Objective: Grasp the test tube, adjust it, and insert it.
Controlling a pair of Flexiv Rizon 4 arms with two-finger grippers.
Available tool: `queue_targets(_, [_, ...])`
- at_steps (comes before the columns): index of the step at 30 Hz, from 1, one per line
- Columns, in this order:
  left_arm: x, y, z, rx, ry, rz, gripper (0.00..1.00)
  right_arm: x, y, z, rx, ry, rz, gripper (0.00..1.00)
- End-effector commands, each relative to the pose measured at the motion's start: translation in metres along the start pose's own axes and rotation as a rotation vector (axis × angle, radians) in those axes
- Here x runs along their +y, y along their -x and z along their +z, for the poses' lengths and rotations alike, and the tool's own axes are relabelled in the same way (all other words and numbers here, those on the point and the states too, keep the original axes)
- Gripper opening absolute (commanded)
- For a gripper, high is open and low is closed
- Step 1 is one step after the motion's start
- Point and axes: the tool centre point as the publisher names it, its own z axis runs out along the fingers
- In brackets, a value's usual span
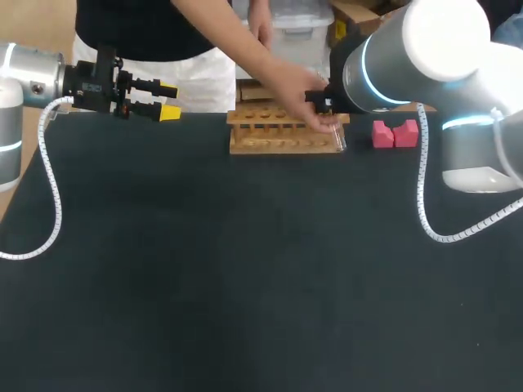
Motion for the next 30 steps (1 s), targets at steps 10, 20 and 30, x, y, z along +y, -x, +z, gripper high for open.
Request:
queue_targets(10, [0.000,-0.001,0.000,-0.002,-0.001,0.002,1.00,0.000,-0.003,-0.002,-0.129,-0.001,0.002,0.00])
queue_targets(20, [0.000,-0.001,0.000,-0.002,-0.001,0.002,1.00,0.000,-0.003,-0.002,-0.129,-0.001,0.002,0.00])
queue_targets(30, [0.000,-0.001,0.000,-0.002,-0.001,0.002,1.00,0.001,-0.010,0.011,-0.124,-0.010,0.011,0.00])
